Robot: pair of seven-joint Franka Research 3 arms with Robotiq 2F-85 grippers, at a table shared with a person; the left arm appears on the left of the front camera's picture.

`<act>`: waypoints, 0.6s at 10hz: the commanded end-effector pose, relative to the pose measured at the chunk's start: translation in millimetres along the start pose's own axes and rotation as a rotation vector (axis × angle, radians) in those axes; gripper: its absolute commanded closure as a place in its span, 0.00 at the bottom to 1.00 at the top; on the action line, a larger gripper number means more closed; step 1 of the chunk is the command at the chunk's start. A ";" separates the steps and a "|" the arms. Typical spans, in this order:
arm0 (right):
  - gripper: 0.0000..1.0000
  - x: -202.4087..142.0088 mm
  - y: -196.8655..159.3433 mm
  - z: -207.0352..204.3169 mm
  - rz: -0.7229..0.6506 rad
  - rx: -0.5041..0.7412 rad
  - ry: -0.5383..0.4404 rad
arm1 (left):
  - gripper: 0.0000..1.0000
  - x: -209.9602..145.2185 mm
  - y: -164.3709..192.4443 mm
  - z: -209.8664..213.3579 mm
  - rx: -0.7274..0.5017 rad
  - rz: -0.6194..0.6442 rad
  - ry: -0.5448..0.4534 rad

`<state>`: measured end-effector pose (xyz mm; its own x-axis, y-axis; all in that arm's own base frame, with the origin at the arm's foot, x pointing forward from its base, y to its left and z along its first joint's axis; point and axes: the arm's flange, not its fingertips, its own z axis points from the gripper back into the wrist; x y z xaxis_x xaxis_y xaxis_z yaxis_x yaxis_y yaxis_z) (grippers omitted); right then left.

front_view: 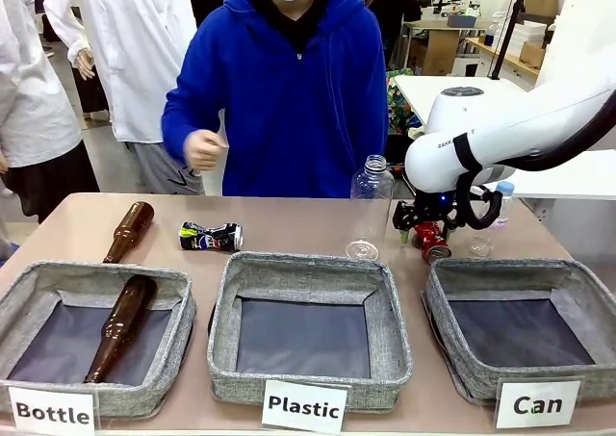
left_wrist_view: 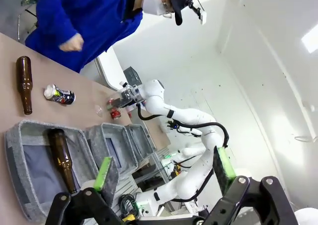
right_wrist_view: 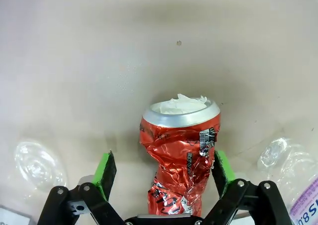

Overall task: Sort the can waste into the basket.
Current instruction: Pick up the can waste from the table and place it in the right Fabric basket.

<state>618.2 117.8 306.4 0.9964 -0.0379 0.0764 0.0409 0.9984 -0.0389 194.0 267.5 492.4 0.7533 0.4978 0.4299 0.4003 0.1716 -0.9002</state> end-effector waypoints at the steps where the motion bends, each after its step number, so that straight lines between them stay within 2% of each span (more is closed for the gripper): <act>1: 0.11 4.0 5.8 2.9 -0.032 -0.038 -0.006 | 0.00 -10.7 -1.9 -16.4 0.013 0.026 0.043; 2: 0.60 3.3 5.4 4.1 -0.033 -0.046 0.006 | 0.00 -22.7 3.8 -44.7 0.040 0.034 0.088; 3: 0.70 2.1 6.0 5.8 -0.033 -0.043 0.009 | 0.00 -37.9 11.0 -73.9 0.077 0.032 0.156; 4: 1.00 0.8 5.1 8.6 -0.034 -0.044 0.003 | 0.00 -53.6 19.4 -98.2 0.106 0.026 0.219; 6: 1.00 0.2 2.8 11.2 -0.050 -0.059 -0.008 | 0.00 -87.3 35.3 -134.0 0.164 0.026 0.304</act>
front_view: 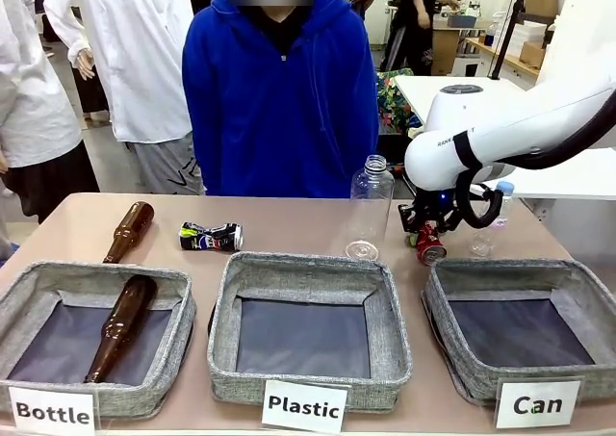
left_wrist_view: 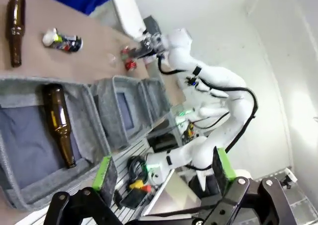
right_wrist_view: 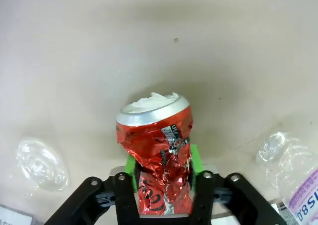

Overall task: Sort the can waste into the basket.
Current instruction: Pick up the can waste from the table and place it in the right Fabric basket.

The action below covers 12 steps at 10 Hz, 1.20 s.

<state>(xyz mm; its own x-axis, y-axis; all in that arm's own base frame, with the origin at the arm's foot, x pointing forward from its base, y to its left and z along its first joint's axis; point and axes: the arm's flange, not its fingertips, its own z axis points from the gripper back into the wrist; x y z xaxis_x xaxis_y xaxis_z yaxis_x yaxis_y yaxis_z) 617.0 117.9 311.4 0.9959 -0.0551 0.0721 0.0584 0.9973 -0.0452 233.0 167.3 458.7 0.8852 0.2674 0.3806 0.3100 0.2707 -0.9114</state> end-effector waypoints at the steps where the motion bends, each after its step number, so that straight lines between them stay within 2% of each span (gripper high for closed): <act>1: 0.96 -0.3 3.1 6.5 -0.032 -0.049 -0.016 | 0.00 -48.8 14.1 -59.9 0.104 -0.024 0.021; 2: 1.00 -1.1 2.8 8.5 -0.034 -0.042 -0.023 | 0.00 -48.8 24.5 -67.1 0.178 -0.041 0.014; 3: 1.00 -0.5 -0.6 9.7 -0.045 -0.037 -0.031 | 0.00 -44.6 33.7 -69.0 0.230 -0.045 0.041; 4: 1.00 -5.7 -2.5 13.3 -0.042 -0.028 -0.036 | 0.00 12.3 10.5 -15.2 0.102 -0.016 0.031; 7: 1.00 -9.1 -8.4 37.2 -0.037 -0.018 -0.073 | 0.00 12.3 10.5 -15.2 0.102 -0.016 0.031; 9: 1.00 -25.8 -26.0 111.0 0.003 0.012 -0.166 | 0.00 12.3 10.5 -15.2 0.102 -0.016 0.031; 11: 1.00 -56.2 -44.1 177.0 0.095 0.069 -0.167 | 0.00 12.3 10.5 -15.2 0.102 -0.016 0.031; 12: 1.00 -82.1 -54.6 200.6 0.214 0.093 -0.161 | 0.00 12.3 10.5 -15.2 0.102 -0.016 0.031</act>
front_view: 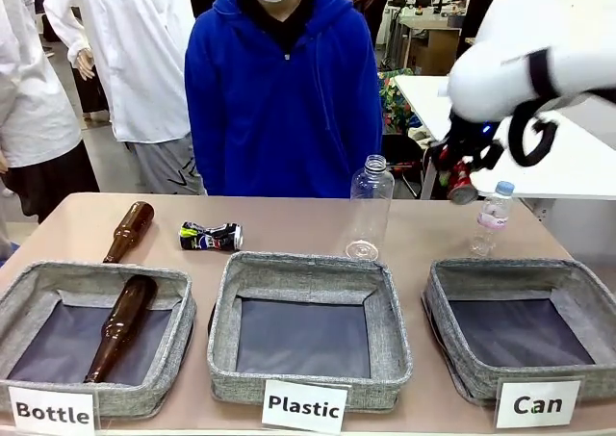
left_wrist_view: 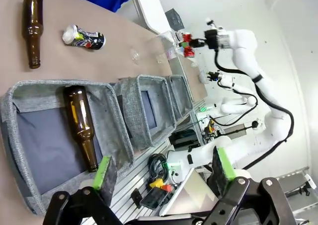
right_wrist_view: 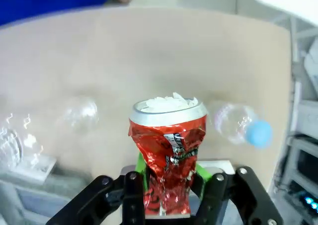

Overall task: Sort the can waste into the basket.
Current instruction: Pick up the can waste from the table and place it in the right Fabric basket.

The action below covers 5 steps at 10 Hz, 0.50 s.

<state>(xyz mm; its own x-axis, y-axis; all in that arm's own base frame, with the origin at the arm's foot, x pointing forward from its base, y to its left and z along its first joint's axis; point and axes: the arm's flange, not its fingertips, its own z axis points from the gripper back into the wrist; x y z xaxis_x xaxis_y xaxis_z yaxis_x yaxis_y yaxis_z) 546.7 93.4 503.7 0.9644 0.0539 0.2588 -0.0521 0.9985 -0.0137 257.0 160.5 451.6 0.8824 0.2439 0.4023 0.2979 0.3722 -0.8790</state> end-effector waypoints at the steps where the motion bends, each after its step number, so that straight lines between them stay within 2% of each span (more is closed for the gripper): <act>1: 1.00 -51.5 -19.0 35.4 0.252 0.115 0.046 | 0.00 -4.3 -1.7 0.6 -0.002 0.011 0.015; 2: 1.00 -83.8 -25.0 53.9 0.458 0.208 0.071 | 0.00 -4.3 -1.7 0.6 -0.002 0.011 0.015; 4: 1.00 -139.7 -42.3 62.5 0.884 0.388 0.191 | 0.00 -4.3 -1.7 0.6 -0.002 0.011 0.015; 5: 1.00 -162.8 -51.3 61.7 1.075 0.439 0.192 | 0.00 -4.3 -1.7 0.6 -0.002 0.011 0.015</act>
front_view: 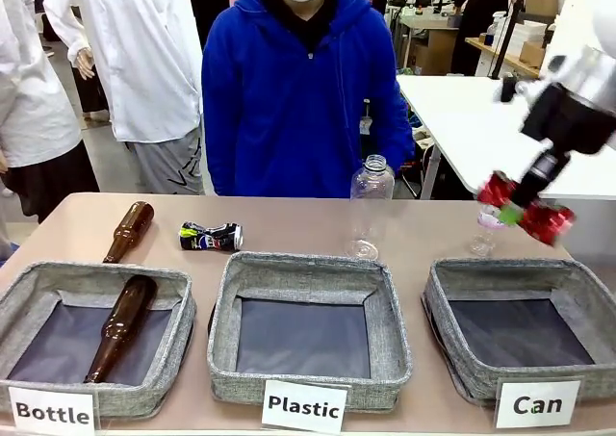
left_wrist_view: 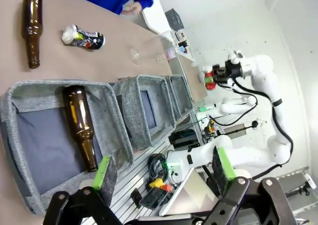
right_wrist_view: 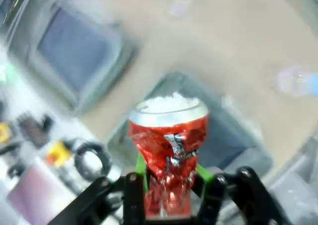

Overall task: Sort the can waste into the basket.
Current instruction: Pick up the can waste from the table and place it in the right Fabric basket.

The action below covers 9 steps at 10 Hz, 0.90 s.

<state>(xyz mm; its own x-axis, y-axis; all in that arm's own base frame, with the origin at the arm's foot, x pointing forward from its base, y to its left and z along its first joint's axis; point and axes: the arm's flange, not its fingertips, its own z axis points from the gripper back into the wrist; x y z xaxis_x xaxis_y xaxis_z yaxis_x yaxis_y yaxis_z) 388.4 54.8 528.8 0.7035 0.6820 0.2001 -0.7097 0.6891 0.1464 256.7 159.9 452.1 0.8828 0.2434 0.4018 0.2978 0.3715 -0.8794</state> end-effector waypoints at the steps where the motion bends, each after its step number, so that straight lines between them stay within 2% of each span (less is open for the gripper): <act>1: 1.00 -54.4 -2.5 -5.4 0.632 0.082 0.101 | 0.00 -4.1 -0.9 1.0 -0.001 0.011 0.015; 2: 1.00 -75.5 0.3 -8.7 0.761 0.024 0.057 | 0.00 -4.1 -0.9 1.0 -0.001 0.011 0.015; 3: 1.00 -87.5 0.8 -11.0 0.788 -0.001 0.027 | 0.00 -4.1 -0.9 1.0 -0.001 0.011 0.015; 6: 1.00 -90.3 -19.4 -14.5 0.734 0.053 0.003 | 0.00 -4.1 -0.9 1.0 -0.001 0.011 0.015; 9: 1.00 -88.4 -22.1 -15.8 0.711 0.021 0.018 | 0.00 -4.1 -0.9 1.0 -0.001 0.011 0.015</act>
<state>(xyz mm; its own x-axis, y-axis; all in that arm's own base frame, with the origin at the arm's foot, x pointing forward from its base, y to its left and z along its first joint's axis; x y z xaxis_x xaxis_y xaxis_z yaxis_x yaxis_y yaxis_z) 337.0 -16.3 487.7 0.0585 0.9702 0.2352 -0.9982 0.0546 0.0229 256.7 159.5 451.8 0.8833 0.2432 0.4008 0.2972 0.3706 -0.8800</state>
